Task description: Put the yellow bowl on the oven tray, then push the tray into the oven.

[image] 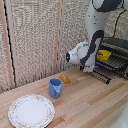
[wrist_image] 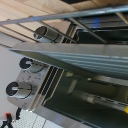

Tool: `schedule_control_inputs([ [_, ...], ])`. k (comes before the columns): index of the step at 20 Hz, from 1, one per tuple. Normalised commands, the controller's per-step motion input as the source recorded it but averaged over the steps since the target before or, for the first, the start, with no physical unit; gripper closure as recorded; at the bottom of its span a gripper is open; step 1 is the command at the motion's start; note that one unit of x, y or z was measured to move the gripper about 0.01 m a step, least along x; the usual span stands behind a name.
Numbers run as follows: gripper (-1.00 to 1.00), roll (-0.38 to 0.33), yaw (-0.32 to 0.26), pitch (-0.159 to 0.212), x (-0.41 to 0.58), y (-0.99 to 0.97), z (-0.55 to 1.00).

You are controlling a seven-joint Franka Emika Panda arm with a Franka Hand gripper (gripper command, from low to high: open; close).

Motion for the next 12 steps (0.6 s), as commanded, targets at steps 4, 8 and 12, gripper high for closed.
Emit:
schedule_control_inputs([
  [4,1.00,0.015,0.006,0.130,0.182,-0.29,0.11],
  [8,1.00,0.000,0.000,0.068,0.163,-0.16,0.10],
  [12,1.00,0.000,-0.012,-0.011,0.041,-0.09,0.00],
])
